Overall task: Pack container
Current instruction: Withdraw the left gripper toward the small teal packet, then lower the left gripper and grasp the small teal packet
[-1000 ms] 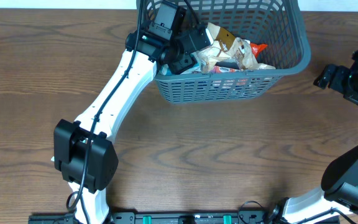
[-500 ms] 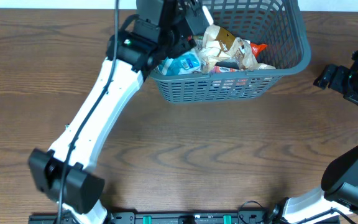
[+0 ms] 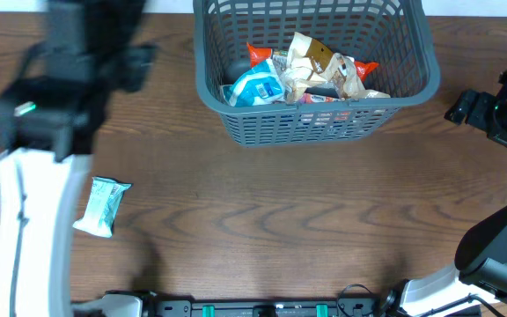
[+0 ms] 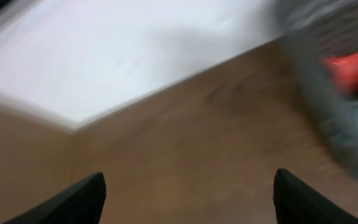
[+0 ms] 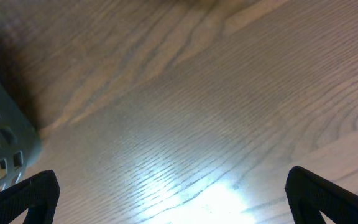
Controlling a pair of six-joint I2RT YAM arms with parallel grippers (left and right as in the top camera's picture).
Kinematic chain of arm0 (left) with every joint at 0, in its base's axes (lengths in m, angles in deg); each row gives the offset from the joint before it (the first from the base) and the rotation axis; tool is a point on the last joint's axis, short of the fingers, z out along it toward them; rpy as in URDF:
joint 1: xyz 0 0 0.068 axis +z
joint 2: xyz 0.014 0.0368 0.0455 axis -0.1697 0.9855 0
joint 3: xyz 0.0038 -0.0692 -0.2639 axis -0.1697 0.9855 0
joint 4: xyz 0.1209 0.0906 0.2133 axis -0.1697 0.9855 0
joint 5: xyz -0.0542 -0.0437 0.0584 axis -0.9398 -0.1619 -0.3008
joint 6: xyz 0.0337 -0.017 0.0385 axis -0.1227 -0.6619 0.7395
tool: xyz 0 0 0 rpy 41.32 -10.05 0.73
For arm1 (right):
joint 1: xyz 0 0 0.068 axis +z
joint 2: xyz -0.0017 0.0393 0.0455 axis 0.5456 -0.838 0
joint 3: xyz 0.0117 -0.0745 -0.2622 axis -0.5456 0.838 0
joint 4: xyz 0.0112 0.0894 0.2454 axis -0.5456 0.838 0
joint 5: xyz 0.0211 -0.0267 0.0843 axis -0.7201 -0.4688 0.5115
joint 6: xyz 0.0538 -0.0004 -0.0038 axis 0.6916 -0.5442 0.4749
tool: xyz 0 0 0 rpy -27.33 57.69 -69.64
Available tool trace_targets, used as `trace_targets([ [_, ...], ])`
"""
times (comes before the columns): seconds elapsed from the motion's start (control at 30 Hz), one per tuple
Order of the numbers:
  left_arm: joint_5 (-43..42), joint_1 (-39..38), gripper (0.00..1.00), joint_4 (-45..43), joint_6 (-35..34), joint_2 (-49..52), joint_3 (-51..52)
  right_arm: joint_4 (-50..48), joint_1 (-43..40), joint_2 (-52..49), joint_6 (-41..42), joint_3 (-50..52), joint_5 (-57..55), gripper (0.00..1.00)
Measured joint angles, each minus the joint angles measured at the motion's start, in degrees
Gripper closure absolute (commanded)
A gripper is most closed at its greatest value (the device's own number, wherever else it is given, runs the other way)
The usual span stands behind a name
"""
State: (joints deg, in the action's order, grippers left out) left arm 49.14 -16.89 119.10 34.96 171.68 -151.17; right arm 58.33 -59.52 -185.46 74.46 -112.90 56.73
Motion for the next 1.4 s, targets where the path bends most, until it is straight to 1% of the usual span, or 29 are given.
trace_targets([
  [0.13,0.94,9.25,0.08,7.39,-6.03,-3.69,-0.02,-0.11,0.0,0.0,0.0,0.0,0.0,0.01],
  [0.27,0.74,14.93,0.03,8.57,-10.69,-6.08,3.67,-0.11,0.0,0.0,0.0,0.0,0.0,0.01],
  [0.4,0.42,16.48,0.0,8.7,-14.51,-7.58,12.04,-0.17,0.0,0.0,0.0,0.0,0.0,0.01],
  [0.57,-0.2,17.99,0.01,10.34,-17.31,-6.86,25.59,-0.22,0.0,0.0,0.0,0.02,0.0,0.01],
  [0.7,-0.55,20.24,0.01,10.05,-19.06,-5.49,34.97,-0.35,0.0,0.0,0.0,0.02,0.0,0.01],
  [0.8,-0.57,22.08,0.01,8.09,-19.52,-5.07,41.24,-1.01,0.0,0.0,0.0,0.02,0.0,0.01],
  [0.9,-0.7,23.21,0.01,3.91,-19.65,-5.07,47.04,-1.73,0.0,0.0,0.0,0.02,0.09,0.01],
  [1.07,-5.4,23.5,0.01,-7.93,-18.49,-5.09,54.71,-2.05,0.0,0.0,0.0,0.02,0.35,0.01],
  [1.17,-7.17,23.45,0.01,-13.51,-16.7,-5.09,58.25,-2.12,0.0,0.0,0.0,0.02,0.39,0.01],
  [1.27,-8.22,23.45,0.01,-16.87,-14.67,-5.09,61.02,-2.1,0.0,0.0,0.0,0.02,0.39,0.01],
  [1.4,-8.52,23.45,0.01,-17.4,-10.84,-5.09,62.16,-2.1,0.0,0.0,0.0,0.02,0.39,0.01],
])
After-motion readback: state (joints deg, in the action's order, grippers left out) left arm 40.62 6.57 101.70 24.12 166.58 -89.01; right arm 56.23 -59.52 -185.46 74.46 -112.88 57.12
